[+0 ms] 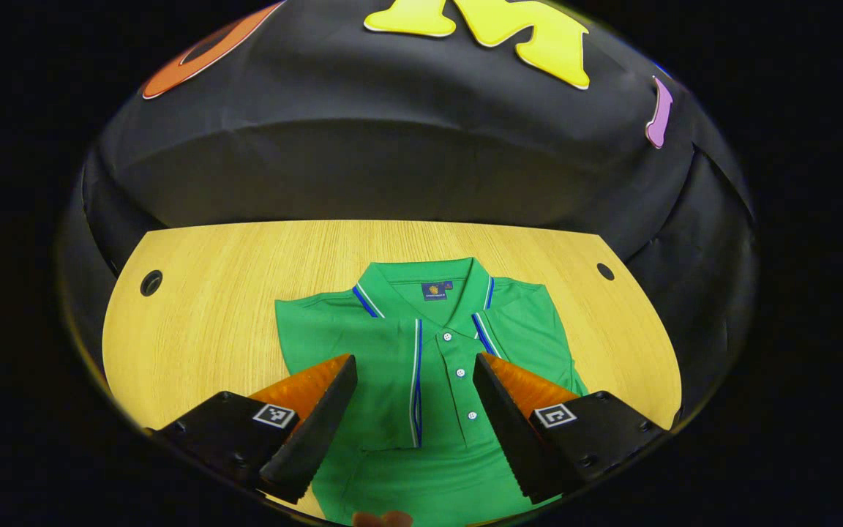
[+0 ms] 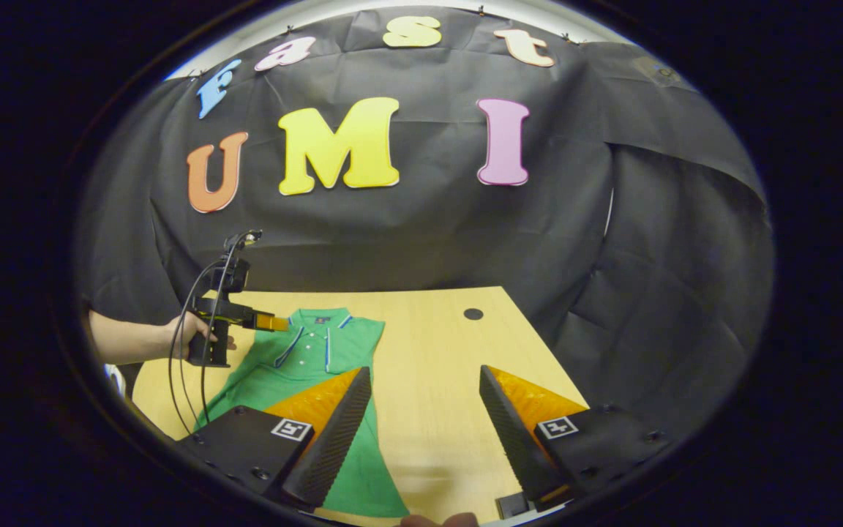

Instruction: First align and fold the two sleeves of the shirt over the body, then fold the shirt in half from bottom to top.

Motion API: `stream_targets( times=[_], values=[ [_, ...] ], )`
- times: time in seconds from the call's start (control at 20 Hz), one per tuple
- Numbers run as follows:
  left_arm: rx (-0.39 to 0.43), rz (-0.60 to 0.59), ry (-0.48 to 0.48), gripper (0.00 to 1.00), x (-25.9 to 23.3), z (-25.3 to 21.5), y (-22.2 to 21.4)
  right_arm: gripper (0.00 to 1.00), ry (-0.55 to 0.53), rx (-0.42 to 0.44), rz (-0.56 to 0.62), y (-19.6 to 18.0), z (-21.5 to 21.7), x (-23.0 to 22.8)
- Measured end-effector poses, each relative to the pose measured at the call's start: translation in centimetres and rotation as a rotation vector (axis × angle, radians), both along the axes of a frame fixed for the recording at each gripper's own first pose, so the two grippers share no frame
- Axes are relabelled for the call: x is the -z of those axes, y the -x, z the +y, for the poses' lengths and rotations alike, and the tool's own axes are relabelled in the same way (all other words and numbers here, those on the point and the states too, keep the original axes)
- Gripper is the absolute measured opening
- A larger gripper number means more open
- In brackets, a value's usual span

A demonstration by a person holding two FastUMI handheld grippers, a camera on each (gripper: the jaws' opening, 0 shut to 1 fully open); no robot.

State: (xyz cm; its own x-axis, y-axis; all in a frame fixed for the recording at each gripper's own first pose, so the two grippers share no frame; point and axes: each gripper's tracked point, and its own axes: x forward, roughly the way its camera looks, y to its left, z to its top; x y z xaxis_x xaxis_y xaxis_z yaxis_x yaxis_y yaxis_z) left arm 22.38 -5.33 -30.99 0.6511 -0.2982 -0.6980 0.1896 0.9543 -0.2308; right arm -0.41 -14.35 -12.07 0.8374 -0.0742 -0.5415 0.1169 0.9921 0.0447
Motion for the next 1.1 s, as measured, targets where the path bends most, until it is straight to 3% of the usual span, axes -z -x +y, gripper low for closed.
stream_targets(
  times=[0.25, 0.45, 0.6, 0.65, 0.9, 1.1],
  values=[
    [-0.053, -0.063, -0.046, 1.00, -3.5, 3.2, 4.6, 0.95, -0.022, -0.091, -0.020, -0.7, 3.3, -0.2],
    [-0.070, -0.112, -0.069, 1.00, -6.0, 5.9, 11.1, 0.96, -0.076, -0.178, 0.005, -0.3, 6.4, 0.8],
    [-0.091, -0.096, -0.059, 1.00, -6.3, 7.9, 16.7, 0.93, -0.058, -0.237, 0.026, 0.5, 7.5, 2.1],
    [-0.094, -0.090, -0.054, 1.00, -6.1, 8.4, 18.5, 0.98, -0.054, -0.261, 0.034, 0.9, 8.0, 2.8],
    [-0.080, -0.070, -0.068, 1.00, -4.7, 10.3, 25.9, 0.93, 0.002, -0.380, 0.132, 4.2, 9.0, 7.3],
    [-0.023, -0.016, -0.053, 1.00, -2.8, 10.1, 31.9, 0.96, 0.012, -0.388, 0.234, 8.3, 8.3, 10.6]
  ],
)
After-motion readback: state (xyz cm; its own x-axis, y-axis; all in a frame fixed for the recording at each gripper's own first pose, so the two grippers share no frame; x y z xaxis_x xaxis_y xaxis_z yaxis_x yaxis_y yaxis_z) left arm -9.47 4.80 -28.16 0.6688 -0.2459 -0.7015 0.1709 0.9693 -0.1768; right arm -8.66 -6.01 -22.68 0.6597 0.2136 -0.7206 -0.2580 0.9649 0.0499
